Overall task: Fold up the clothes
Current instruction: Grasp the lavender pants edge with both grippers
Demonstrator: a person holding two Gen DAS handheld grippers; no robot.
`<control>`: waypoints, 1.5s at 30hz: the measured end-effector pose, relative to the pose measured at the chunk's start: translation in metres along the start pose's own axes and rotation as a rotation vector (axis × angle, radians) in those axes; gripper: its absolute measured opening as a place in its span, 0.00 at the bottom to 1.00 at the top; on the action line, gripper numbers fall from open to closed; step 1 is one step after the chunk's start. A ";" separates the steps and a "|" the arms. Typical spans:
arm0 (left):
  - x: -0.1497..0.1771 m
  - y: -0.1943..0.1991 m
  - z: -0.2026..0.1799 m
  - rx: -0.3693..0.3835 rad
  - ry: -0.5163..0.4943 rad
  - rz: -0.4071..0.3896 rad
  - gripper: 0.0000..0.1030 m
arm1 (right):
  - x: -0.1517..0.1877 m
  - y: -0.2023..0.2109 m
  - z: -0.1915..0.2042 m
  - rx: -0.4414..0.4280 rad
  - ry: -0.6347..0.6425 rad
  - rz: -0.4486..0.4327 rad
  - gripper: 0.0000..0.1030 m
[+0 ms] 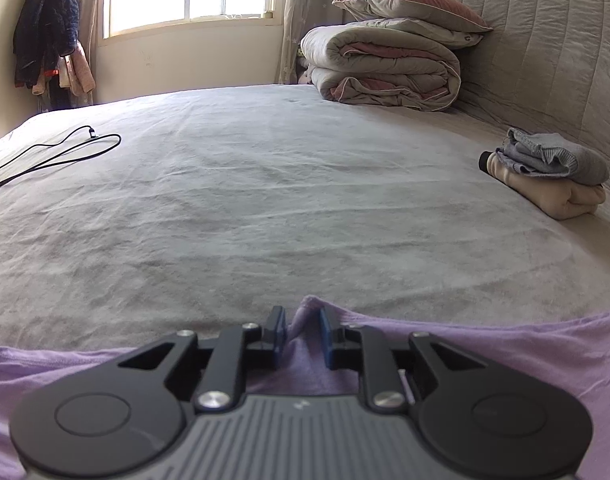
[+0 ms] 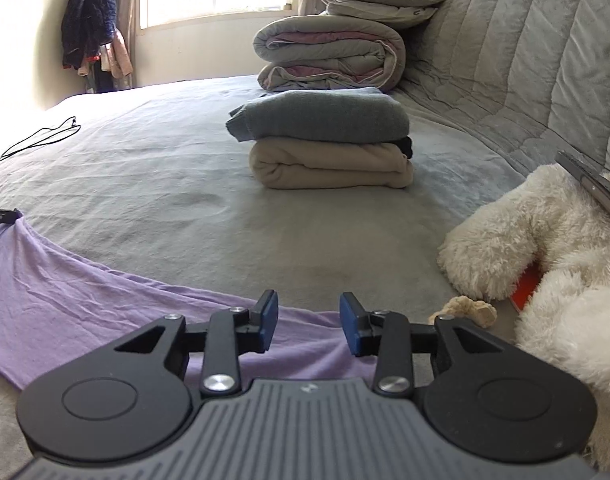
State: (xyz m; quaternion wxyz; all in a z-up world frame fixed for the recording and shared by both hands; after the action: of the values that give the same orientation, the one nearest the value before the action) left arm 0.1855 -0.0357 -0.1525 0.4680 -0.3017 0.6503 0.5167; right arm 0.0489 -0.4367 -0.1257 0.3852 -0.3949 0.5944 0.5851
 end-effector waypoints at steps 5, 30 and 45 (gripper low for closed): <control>0.003 -0.002 0.000 0.004 0.002 0.003 0.19 | 0.012 -0.012 0.019 -0.034 0.087 0.053 0.14; -0.007 0.008 0.008 -0.032 0.047 -0.108 0.04 | -0.006 0.017 0.006 0.188 0.204 -0.133 0.00; 0.005 -0.004 0.013 -0.032 0.084 -0.023 0.09 | -0.013 -0.013 0.088 -0.177 0.047 -0.039 0.34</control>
State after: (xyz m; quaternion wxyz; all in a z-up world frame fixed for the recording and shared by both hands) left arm 0.1913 -0.0240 -0.1588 0.4411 -0.3381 0.6576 0.5085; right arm 0.0656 -0.3486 -0.1203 0.3461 -0.4526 0.5413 0.6184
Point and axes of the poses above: each gripper's, at about its wrist camera, not at the fingertips, and y roughly against the way its jaws point, z to its left, x to its underside, the point moved 9 cm from there along -y, roughly the way its jaws point, and after that the axes turned 12 degrees about -z, right-handed, at the moved point
